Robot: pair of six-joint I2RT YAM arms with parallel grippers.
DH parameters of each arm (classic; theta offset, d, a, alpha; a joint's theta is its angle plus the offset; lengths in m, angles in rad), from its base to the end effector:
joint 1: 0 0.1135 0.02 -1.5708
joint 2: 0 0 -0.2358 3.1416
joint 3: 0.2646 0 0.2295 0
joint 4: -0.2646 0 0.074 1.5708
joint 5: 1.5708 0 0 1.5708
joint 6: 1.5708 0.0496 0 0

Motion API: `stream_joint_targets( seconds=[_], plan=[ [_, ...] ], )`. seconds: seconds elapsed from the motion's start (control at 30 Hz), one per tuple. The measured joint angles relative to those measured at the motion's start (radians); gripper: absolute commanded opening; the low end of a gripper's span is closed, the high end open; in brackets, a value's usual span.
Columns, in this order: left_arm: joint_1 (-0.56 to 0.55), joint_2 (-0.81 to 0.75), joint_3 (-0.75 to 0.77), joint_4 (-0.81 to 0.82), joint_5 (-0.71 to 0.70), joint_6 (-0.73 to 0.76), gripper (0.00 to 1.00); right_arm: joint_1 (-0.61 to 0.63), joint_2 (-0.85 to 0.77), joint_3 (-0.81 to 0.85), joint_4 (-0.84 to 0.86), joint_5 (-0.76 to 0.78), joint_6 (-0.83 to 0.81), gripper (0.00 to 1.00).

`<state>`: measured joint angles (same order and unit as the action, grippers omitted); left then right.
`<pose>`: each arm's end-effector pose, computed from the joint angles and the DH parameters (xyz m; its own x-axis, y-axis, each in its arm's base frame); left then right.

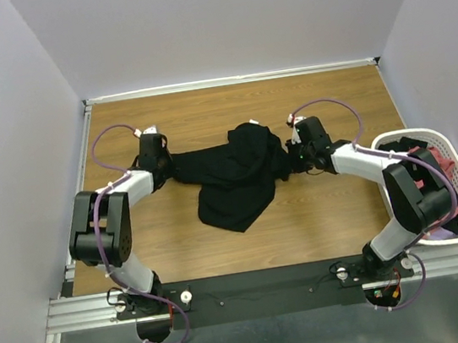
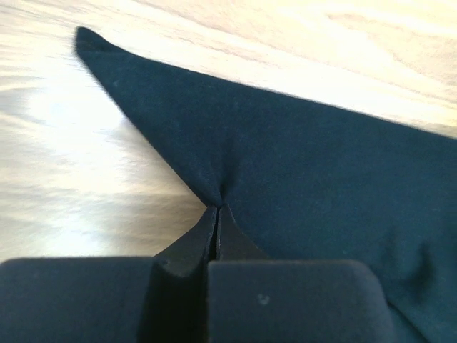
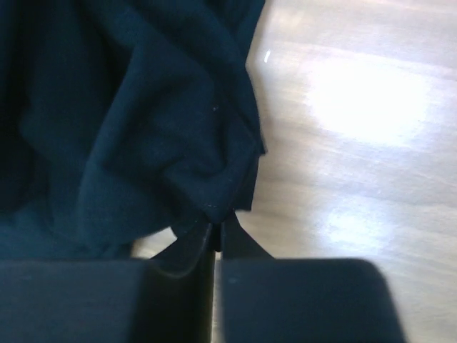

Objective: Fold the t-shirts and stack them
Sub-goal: Flatten the tshirt out

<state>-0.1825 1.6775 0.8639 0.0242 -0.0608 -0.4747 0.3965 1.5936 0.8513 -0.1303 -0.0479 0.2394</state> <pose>0.3230 -0.0565 0.1405 -0.6845 -0.3376 -0.6461 -0.1954 0.9388 -0.2835 0.2837 0.1214 0.1491 -0.7846 -0.0717 -0.6158 -0.2348 0.9537 0.1881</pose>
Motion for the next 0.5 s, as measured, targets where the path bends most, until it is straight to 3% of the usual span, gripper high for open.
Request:
stream_joint_targets(
  seconds=[0.23, 0.5],
  plan=[
    [0.088, -0.26, 0.021, -0.107, -0.036, 0.037, 0.0, -0.045, -0.004, 0.134, 0.001, 0.011, -0.047, 0.01],
    [0.109, -0.564, 0.19, -0.29, -0.083, 0.086, 0.0, -0.053, -0.015, 0.563, -0.042, 0.089, -0.155, 0.01]
  ],
)
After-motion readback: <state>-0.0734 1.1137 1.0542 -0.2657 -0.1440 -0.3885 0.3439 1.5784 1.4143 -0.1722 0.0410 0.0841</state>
